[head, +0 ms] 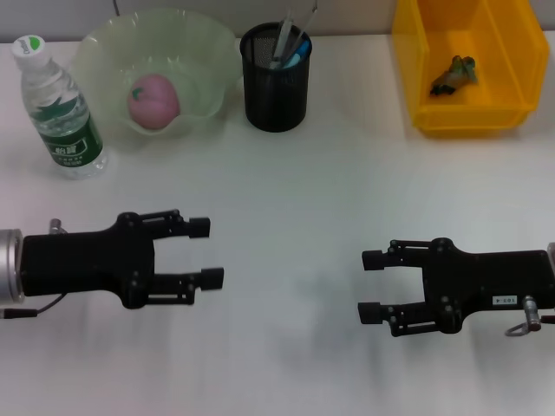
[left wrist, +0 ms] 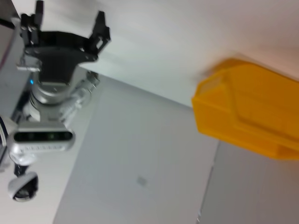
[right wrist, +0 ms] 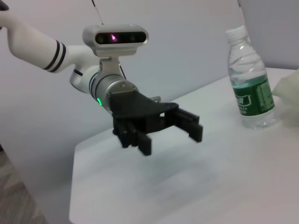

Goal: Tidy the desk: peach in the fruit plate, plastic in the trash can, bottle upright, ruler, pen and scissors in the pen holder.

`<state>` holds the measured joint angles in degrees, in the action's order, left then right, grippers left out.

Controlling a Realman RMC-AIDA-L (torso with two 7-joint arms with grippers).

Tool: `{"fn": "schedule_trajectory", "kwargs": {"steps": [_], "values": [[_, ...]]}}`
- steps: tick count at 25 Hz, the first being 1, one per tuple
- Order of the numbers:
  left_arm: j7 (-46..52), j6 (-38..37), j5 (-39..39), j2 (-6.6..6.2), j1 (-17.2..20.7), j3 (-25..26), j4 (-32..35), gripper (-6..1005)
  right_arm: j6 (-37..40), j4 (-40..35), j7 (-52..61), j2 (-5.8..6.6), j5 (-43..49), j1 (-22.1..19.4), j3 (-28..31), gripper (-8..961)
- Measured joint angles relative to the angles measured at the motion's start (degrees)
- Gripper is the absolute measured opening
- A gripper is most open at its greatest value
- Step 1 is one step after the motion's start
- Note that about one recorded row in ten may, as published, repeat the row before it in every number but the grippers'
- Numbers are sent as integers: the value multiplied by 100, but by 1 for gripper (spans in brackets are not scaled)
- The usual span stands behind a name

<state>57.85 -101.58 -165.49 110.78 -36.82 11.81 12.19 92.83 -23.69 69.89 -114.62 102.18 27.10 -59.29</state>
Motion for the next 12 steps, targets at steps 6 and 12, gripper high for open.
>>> {"fn": "schedule_trajectory", "kwargs": {"steps": [6, 12], "values": [[83, -105, 2, 49, -88, -245, 104, 798, -92, -31, 3, -6, 9, 18, -21, 802], [149, -160, 2, 58, -89, -460, 114, 798, -137, -37, 1, -16, 20, 12, -25, 801]]}}
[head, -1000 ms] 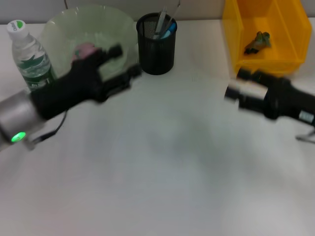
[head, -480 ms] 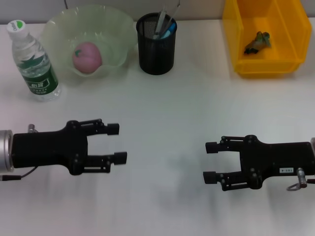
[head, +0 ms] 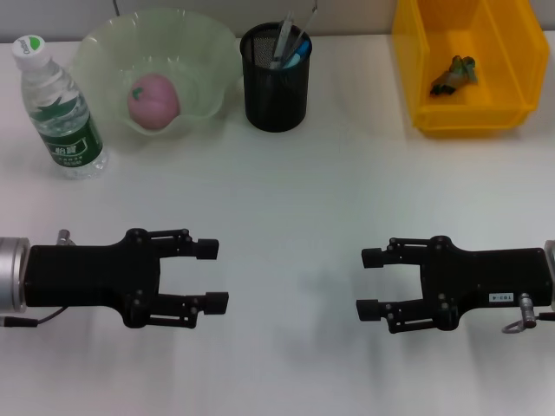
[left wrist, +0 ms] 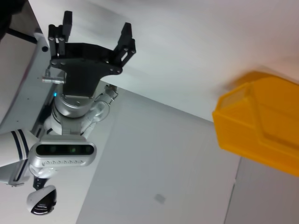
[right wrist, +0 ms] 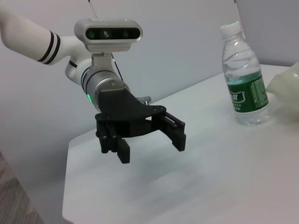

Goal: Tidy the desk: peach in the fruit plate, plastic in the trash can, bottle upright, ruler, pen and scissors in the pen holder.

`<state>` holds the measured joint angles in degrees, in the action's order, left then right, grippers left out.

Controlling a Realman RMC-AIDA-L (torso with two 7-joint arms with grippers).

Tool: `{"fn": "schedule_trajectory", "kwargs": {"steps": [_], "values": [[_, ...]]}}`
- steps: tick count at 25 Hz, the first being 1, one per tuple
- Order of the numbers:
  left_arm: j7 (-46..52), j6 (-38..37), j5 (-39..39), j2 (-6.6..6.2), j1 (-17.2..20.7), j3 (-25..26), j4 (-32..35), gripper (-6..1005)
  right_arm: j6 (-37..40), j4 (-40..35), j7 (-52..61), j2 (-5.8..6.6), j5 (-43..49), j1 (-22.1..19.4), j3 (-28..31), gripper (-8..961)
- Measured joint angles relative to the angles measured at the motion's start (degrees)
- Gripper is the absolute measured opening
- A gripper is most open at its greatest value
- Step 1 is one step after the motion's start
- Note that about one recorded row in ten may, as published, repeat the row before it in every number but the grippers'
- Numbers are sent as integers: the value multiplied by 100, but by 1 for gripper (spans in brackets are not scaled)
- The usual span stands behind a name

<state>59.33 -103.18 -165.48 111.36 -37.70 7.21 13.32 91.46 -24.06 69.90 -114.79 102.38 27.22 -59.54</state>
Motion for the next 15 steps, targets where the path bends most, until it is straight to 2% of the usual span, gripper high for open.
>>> {"fn": "schedule_trajectory", "kwargs": {"steps": [15], "values": [[56, -151, 18, 17, 29, -60, 14, 798, 56, -90, 11, -7, 2, 59, 33, 802]]}}
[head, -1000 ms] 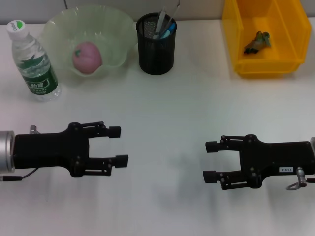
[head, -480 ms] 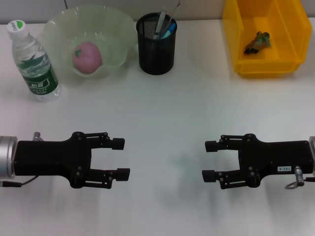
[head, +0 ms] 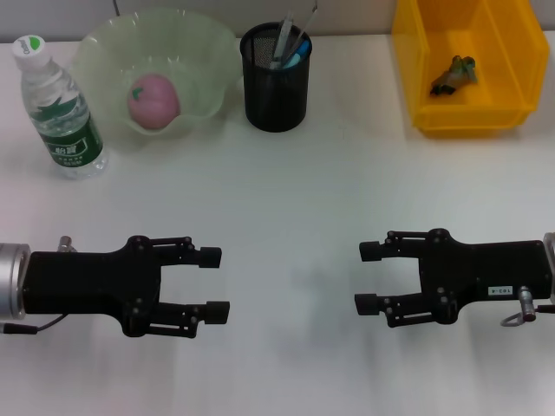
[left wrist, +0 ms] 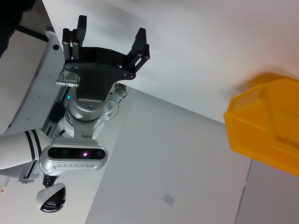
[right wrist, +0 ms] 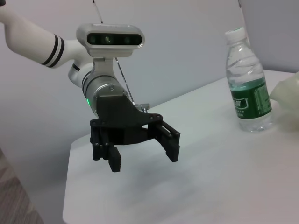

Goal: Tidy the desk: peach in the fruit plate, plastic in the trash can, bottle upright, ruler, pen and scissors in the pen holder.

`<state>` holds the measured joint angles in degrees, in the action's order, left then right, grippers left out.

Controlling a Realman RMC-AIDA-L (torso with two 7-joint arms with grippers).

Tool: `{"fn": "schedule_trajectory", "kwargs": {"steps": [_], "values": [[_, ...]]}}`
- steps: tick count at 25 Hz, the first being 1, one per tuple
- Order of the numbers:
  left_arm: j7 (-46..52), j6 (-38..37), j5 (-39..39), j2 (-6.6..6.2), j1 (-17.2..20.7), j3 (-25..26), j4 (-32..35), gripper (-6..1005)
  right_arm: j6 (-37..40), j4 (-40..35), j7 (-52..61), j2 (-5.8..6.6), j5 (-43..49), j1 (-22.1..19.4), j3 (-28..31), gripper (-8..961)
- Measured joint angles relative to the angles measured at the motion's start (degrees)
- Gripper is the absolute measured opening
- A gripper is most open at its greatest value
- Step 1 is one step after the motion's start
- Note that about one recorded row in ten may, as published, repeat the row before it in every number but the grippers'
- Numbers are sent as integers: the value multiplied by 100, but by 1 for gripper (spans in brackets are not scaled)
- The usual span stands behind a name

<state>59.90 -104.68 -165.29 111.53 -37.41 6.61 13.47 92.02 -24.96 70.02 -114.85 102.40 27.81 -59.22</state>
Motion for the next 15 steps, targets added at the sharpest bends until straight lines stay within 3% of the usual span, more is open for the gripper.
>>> {"fn": "schedule_trajectory", "kwargs": {"steps": [15], "values": [[188, -37, -14, 41, -79, -19, 121, 798, -31, -120, 18, -28, -8, 31, 7, 801]]}}
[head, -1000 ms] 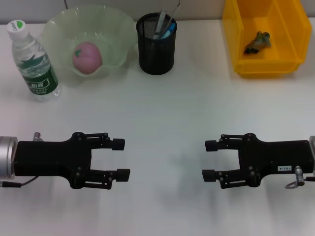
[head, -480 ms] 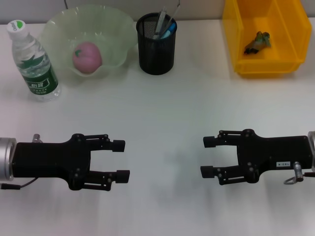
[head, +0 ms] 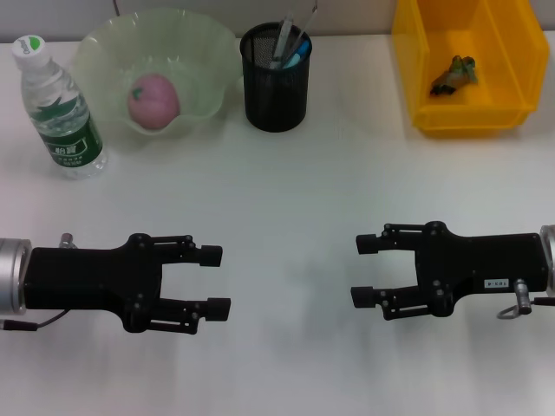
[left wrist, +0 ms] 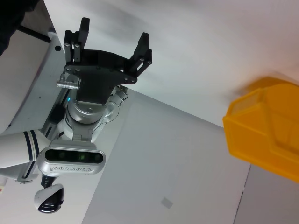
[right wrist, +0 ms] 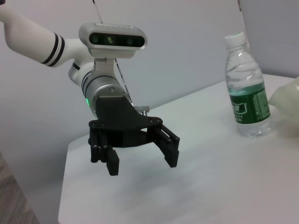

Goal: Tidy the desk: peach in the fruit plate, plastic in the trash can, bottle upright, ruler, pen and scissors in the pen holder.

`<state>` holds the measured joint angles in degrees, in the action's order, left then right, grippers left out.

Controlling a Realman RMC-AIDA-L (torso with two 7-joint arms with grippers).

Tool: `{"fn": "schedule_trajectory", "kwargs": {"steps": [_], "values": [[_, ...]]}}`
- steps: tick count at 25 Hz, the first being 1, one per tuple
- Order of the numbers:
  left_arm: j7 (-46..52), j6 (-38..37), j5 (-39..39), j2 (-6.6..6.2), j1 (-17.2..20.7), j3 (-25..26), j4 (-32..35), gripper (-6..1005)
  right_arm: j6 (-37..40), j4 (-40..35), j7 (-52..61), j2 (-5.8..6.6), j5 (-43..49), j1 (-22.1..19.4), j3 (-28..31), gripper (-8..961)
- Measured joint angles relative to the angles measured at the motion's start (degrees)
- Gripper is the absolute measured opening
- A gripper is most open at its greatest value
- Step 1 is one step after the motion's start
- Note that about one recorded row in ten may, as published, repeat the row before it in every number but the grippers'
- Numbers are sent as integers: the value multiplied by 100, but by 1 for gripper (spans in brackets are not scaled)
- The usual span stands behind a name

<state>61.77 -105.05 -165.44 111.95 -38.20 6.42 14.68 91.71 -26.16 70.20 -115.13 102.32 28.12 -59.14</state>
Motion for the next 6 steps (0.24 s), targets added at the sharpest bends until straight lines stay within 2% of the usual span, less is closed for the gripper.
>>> {"fn": "schedule_trajectory", "kwargs": {"steps": [6], "values": [[2, -45, 18, 6, -8, 0, 0, 798, 13, -20, 2, 0, -4, 18, 0, 801]]}}
